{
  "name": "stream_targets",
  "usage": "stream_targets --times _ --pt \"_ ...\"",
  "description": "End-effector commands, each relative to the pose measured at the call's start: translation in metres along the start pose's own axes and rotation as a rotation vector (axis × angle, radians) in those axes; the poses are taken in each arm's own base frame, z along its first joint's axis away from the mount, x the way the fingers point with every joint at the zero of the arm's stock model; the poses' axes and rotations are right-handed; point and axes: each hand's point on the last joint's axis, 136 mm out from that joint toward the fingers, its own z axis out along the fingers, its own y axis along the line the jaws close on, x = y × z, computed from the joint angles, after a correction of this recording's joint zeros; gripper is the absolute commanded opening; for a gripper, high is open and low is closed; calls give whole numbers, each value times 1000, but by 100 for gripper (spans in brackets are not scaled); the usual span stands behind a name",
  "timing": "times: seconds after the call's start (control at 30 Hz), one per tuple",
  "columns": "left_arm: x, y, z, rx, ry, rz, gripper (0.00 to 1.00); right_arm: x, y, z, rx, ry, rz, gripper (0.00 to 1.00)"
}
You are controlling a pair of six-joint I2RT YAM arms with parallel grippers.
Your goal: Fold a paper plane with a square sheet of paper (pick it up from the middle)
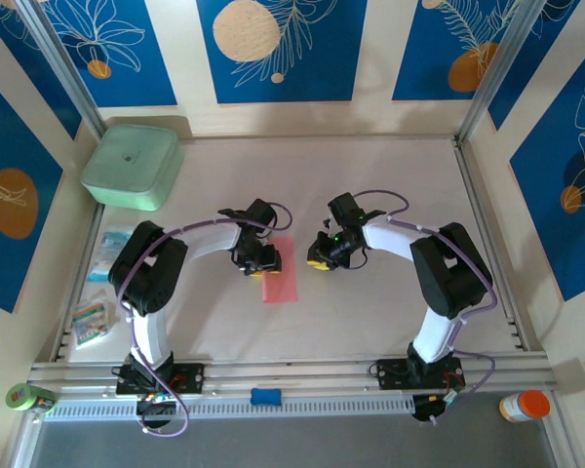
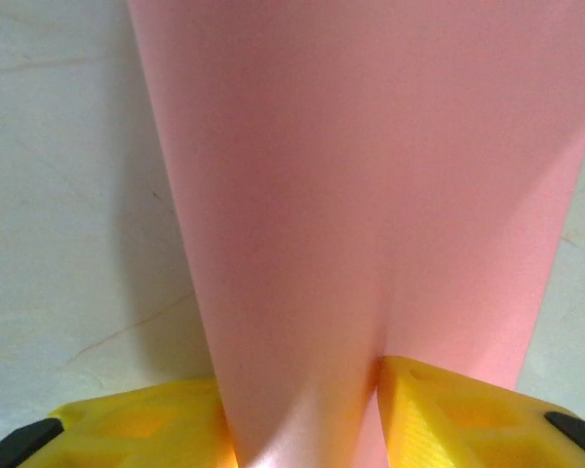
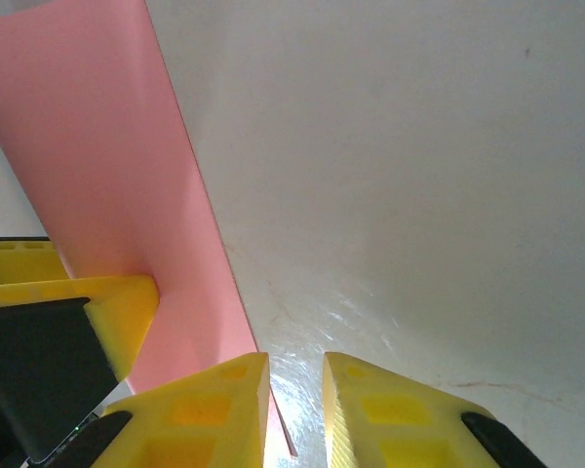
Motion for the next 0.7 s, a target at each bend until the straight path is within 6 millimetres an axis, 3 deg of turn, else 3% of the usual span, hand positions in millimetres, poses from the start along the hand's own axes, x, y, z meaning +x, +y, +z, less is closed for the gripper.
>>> stream_targets --times 0.0,0.43,0.67 --pt "38 60 40 -220 147 -50 46 4 9 2 -11 26 -17 21" --pt "41 62 43 -227 161 -47 46 17 42 21 -93 104 -101 13" --pt "43 63 46 -231 166 -45 46 13 45 32 -99 132 -105 8"
